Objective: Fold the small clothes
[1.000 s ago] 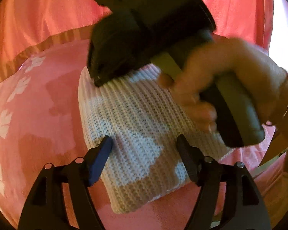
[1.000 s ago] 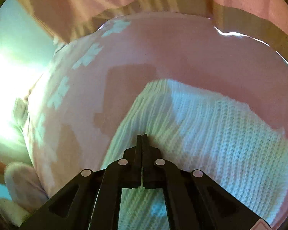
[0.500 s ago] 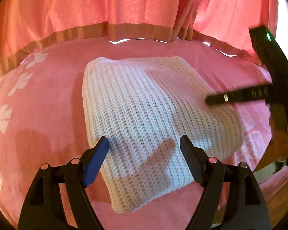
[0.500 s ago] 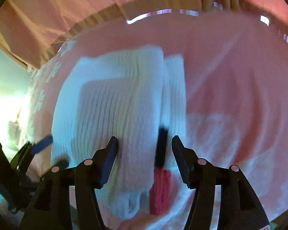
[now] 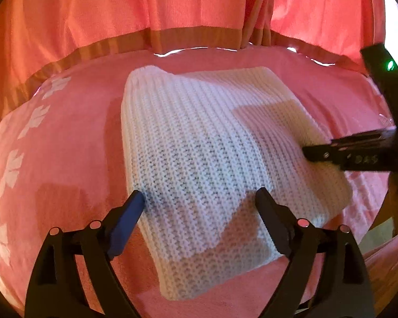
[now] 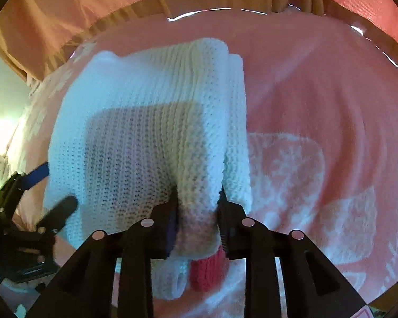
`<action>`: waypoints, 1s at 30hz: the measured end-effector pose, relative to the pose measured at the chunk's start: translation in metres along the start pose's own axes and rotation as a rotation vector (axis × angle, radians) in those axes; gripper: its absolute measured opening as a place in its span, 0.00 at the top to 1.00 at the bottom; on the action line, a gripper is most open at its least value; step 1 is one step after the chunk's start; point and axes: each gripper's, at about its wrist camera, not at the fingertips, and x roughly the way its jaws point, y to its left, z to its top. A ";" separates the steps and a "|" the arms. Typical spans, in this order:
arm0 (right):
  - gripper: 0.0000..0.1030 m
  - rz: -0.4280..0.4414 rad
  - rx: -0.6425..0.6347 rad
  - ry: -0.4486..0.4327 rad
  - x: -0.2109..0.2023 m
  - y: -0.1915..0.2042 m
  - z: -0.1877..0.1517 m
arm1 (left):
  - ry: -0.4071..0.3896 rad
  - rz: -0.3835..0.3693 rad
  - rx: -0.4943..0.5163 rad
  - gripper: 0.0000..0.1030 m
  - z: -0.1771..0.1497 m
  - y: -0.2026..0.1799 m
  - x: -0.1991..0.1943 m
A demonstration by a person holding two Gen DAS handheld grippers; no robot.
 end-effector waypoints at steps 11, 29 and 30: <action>0.27 0.192 0.222 -0.007 -0.008 -0.050 0.016 | -0.089 -0.233 -0.341 0.06 0.037 0.074 -0.022; 0.61 0.290 0.253 0.028 0.039 -0.022 0.029 | 0.164 -0.394 -0.424 0.46 0.045 0.072 0.066; 0.63 0.275 0.238 0.011 0.033 -0.018 0.029 | 0.158 -0.391 -0.413 0.53 0.047 0.072 0.061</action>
